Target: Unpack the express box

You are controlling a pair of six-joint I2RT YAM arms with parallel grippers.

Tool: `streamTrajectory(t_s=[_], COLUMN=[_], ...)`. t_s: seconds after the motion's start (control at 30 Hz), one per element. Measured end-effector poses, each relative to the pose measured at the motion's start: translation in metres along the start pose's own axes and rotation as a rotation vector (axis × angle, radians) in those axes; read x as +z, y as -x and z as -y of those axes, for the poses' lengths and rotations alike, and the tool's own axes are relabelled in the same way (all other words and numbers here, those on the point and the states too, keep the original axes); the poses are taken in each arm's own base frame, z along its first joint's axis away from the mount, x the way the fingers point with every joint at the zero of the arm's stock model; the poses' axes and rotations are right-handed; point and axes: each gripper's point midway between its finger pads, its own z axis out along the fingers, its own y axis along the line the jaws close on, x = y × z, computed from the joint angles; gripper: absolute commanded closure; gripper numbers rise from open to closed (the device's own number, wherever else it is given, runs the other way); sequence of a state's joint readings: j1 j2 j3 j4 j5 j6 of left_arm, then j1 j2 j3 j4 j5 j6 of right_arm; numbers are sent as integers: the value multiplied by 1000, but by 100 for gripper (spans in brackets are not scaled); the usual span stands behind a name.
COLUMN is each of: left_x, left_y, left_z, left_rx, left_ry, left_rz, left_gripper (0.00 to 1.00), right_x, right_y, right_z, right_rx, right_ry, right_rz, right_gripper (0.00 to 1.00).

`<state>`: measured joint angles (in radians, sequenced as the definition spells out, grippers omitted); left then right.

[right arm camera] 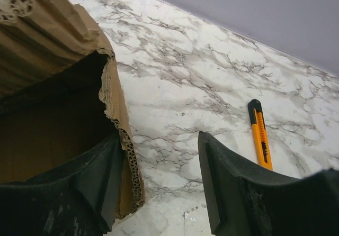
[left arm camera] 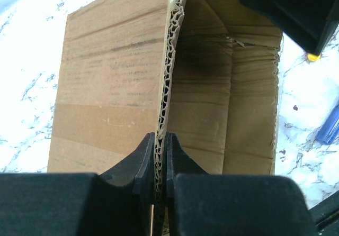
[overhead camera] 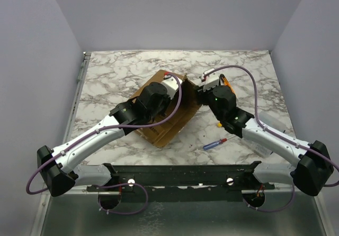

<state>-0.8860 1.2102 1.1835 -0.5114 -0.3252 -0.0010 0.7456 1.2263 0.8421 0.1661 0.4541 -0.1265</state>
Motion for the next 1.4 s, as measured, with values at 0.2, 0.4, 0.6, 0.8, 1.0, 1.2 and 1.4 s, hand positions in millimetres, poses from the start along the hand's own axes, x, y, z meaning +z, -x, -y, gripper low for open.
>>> streamTrajectory(t_s=[0.2, 0.4, 0.6, 0.8, 1.0, 1.2, 1.4], left_x=[0, -4, -2, 10, 16, 21, 22], left_y=[-2, -4, -5, 5, 9, 11, 12], left_z=[2, 3, 4, 5, 6, 9, 14], left_rx=[57, 72, 20, -60, -109, -145, -169], left_ry=[-29, -45, -38, -17, -6, -8, -26], left_rz=[-6, -4, -14, -37, -48, -58, -62], left_gripper=[100, 100, 100, 100, 100, 100, 100], right_x=[6, 10, 1, -29, -71, -100, -96], right_y=[-9, -11, -23, -36, 0, 7, -15], right_z=[17, 18, 5, -8, -23, -77, -142], right_rx=[27, 115, 254, 321, 389, 383, 384], right_ry=[30, 32, 76, 158, 282, 541, 822], right_rz=[-37, -88, -201, -304, -214, -172, -206], right_gripper=[21, 11, 0, 0, 0, 0, 0])
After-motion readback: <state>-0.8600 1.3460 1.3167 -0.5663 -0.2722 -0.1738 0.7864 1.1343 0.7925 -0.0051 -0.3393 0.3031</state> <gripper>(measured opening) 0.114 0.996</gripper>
